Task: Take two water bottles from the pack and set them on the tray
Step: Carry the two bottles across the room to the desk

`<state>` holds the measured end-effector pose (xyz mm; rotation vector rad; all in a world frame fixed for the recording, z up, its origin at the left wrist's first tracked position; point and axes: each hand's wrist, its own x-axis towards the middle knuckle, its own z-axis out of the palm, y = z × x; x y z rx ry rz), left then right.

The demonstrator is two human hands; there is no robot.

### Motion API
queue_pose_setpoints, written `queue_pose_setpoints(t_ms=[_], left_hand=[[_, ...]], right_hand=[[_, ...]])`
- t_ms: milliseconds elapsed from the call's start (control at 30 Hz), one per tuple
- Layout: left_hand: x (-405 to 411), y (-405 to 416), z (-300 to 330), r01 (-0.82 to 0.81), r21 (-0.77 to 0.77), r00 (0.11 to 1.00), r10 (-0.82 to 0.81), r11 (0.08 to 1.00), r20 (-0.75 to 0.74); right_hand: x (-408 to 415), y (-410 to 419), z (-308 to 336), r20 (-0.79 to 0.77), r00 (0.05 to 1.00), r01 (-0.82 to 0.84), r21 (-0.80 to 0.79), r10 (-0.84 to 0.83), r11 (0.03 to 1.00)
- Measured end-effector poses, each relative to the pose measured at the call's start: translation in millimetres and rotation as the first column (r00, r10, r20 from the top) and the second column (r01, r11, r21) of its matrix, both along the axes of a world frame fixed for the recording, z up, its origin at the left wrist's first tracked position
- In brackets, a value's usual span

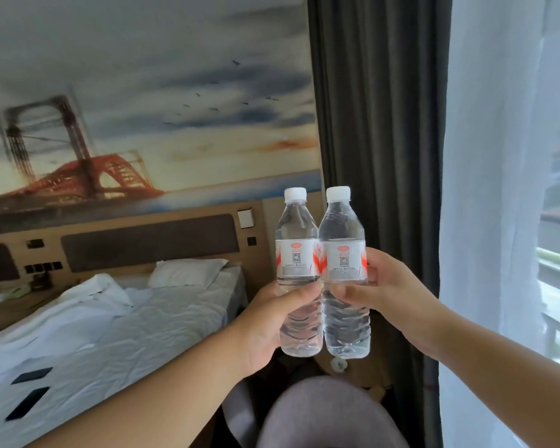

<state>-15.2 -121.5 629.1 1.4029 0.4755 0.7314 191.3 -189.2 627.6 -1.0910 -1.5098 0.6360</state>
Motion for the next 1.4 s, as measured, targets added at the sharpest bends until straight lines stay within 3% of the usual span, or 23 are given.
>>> queue_pose_setpoints(t_ms=[267, 400, 667, 833, 1167, 1400], left_hand=[[-37, -8, 1, -0.191, 0.009, 0.981, 0.191, 0.981, 0.016], [-88, -25, 3, -0.362, -0.005, 0.932, 0.362, 0.932, 0.009], [-239, -104, -1, -0.703, 0.076, 0.702, 0.707, 0.707, -0.086], [-336, -173, -12, -0.867, 0.07, 0.486, 0.867, 0.494, -0.11], [-537, -278, -17, -0.966, 0.127, 0.209, 0.969, 0.225, -0.133], [-666, -311, -36, -0.98, 0.138, 0.138, 0.989, 0.144, -0.054]], right_hand=[[-32, 29, 0, -0.05, 0.974, -0.219, 0.034, 0.22, 0.975], [-77, 47, 7, -0.067, 0.913, -0.402, 0.019, 0.402, 0.915], [-247, 56, 4, -0.06, 0.677, -0.735, -0.004, 0.734, 0.678], [-374, 31, -4, -0.07, 0.501, -0.865, -0.036, 0.863, 0.5], [-622, -23, -13, -0.068, 0.189, -0.982, -0.026, 0.98, 0.188], [-771, -44, -23, -0.095, 0.069, -0.994, -0.092, 0.993, 0.06]])
